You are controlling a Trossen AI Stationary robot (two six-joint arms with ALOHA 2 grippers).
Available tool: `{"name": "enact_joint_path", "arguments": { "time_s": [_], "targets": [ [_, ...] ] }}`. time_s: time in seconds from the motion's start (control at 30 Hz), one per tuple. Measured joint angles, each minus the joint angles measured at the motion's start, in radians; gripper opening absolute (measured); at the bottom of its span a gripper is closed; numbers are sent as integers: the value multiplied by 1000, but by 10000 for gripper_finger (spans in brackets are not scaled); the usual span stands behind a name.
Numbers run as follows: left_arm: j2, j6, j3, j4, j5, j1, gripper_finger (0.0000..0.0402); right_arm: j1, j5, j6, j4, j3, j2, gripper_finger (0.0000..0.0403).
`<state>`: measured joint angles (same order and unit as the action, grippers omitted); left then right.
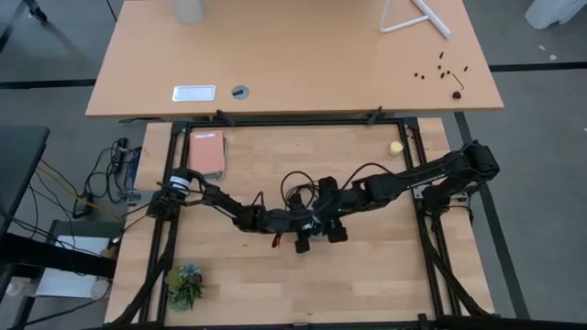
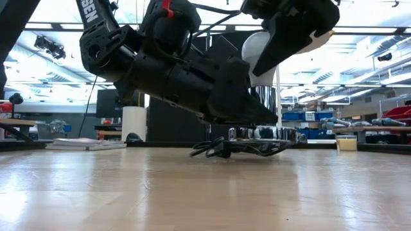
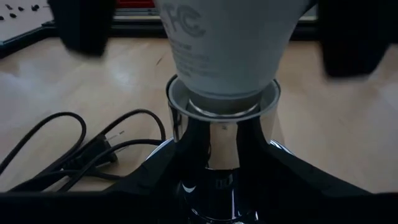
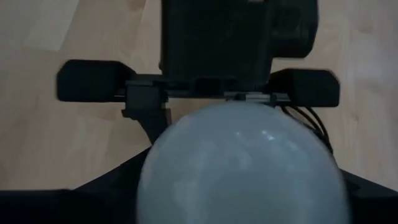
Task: Screw lightbulb
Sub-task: Insert the lightbulb into the lamp
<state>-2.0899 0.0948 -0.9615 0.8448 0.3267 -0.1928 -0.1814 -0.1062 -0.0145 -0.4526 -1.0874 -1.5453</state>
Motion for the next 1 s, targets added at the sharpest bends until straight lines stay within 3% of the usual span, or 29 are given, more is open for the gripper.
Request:
{"name": "enact_joint_path", "arguments": {
  "time_s": [0.37, 0.63, 1.0],
  "targets": [
    [0, 11, 0, -4, 1, 0, 195, -3, 3, -24, -91, -41, 0, 332],
    [0, 21, 0, -11, 1, 0, 195, -22, -6, -15, -264, -127, -7, 335],
    [0, 45, 0, -12, -29, 1, 195, -26, -5, -12, -334, -147, -7, 336]
  ]
}}
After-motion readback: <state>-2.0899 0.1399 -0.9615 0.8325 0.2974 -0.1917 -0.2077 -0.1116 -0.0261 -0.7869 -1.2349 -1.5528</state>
